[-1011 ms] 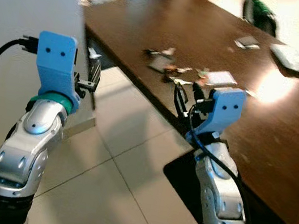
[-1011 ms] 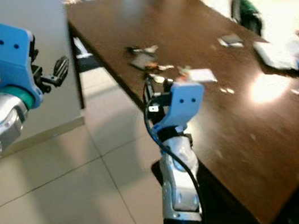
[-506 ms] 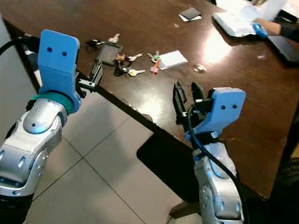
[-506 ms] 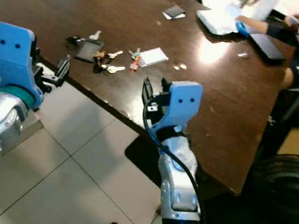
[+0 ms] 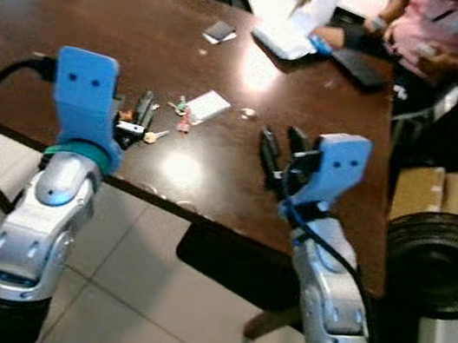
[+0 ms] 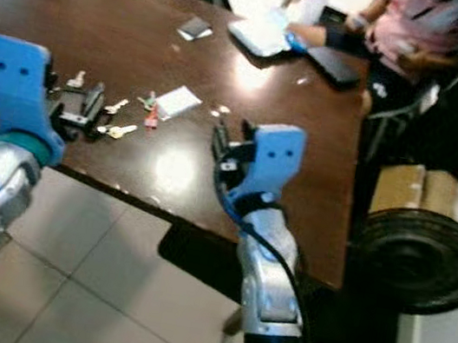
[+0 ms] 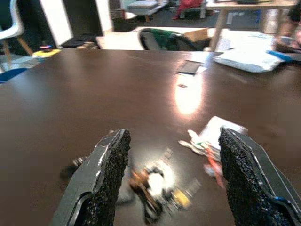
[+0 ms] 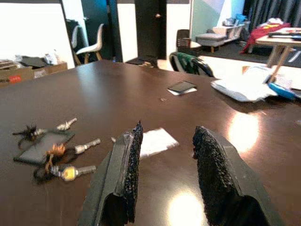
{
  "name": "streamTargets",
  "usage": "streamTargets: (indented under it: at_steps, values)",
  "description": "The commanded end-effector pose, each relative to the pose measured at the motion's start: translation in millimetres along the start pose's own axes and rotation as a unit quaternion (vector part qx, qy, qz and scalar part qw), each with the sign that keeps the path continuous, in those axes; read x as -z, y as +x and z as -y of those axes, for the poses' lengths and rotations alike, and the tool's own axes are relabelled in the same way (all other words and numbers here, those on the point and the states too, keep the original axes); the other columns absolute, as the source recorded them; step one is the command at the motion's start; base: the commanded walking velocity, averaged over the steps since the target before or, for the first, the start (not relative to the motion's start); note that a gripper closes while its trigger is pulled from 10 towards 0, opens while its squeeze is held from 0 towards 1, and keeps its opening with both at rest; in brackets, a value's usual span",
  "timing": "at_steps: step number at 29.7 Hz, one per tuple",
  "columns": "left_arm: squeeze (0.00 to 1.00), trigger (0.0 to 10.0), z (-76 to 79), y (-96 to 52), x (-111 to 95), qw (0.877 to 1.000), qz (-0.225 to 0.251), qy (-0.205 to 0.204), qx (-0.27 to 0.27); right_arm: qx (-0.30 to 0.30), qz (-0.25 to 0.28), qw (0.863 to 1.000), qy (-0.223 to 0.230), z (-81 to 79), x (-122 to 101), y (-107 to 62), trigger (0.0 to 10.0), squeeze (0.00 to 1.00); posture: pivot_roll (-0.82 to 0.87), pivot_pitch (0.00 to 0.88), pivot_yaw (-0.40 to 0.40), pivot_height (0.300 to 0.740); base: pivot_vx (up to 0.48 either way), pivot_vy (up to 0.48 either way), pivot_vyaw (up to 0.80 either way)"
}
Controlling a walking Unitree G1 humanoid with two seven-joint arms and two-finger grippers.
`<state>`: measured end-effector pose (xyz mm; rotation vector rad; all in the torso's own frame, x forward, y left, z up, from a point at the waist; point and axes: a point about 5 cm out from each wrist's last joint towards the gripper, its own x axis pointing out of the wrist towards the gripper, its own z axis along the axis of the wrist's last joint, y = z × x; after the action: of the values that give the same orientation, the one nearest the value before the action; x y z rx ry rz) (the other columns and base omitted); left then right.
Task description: Hang keys on a hook
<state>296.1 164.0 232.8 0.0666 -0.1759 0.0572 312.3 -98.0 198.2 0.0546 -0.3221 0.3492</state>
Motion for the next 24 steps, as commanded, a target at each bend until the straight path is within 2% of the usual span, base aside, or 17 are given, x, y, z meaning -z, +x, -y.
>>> streamTargets:
  at_steps: [1, 17, 18, 19, 20, 21, 22, 23, 24]
  values:
    - [0.0, 10.0, 1.2, -0.7, 0.5, 1.0, 0.0, 0.004, 0.0, 0.006, -0.005, 1.0, -0.003, 4.7, 2.2, -2.0, 10.0, 0.0, 0.11, 0.059, 0.096, 0.74, 0.48, 0.0, 0.0]
    - [0.0, 10.0, 1.2, -0.6, 0.7, 1.0, 0.0, 0.005, 0.0, 0.003, -0.004, 1.0, -0.005, 4.1, 2.0, -1.7, 10.0, 0.0, 0.11, 0.06, 0.095, 0.74, 0.48, 0.0, 0.0]
    - [0.0, 10.0, 5.0, -1.7, 5.1, 0.999, -0.014, 0.019, 0.037, 0.002, -0.004, 1.0, -0.005, 3.8, 2.1, -1.7, 10.0, 0.0, 0.11, 0.059, 0.096, 0.74, 0.0, 0.0, 0.0]
    - [0.0, 10.0, 5.0, -1.7, 5.1, 0.999, -0.014, 0.019, 0.037, 0.002, -0.004, 1.0, -0.005, 3.8, 2.1, -1.7, 10.0, 0.0, 0.11, 0.059, 0.096, 0.74, 0.0, 0.0, 0.0]
    - [0.0, 10.0, 10.5, -4.7, 10.5, 0.995, -0.031, 0.037, 0.087, 0.0, -0.004, 1.0, -0.006, 3.7, 2.2, -1.7, 10.0, 0.0, 0.11, 0.059, 0.096, 0.74, 0.0, 0.0, 0.0]
    - [0.0, 10.0, 19.2, -12.3, 16.9, 0.984, -0.048, 0.07, 0.159, -0.002, -0.005, 1.0, -0.009, 4.0, 2.5, -1.7, 10.0, 0.0, 0.11, 0.057, 0.096, 0.74, 0.0, 0.0, 0.0]
    - [0.0, 10.0, 19.2, -12.3, 16.9, 0.984, -0.048, 0.07, 0.159, -0.002, -0.005, 1.0, -0.009, 4.0, 2.5, -1.7, 10.0, 0.0, 0.11, 0.057, 0.096, 0.74, 0.0, 0.0, 0.0]
    - [0.0, 10.0, 26.8, -22.6, 25.3, 0.963, -0.064, 0.118, 0.232, -0.005, -0.006, 1.0, -0.013, 4.9, 2.5, -1.5, 10.0, 0.0, 0.11, 0.057, 0.096, 0.74, 0.0, 0.0, 0.0]
    - [0.0, 10.0, 31.2, -31.8, 32.9, 0.944, -0.077, 0.153, 0.284, -0.007, -0.007, 1.0, -0.019, 6.6, 2.7, -1.4, 10.0, 0.0, 0.1, 0.047, 0.102, 0.74, 0.0, 0.0, 0.0]
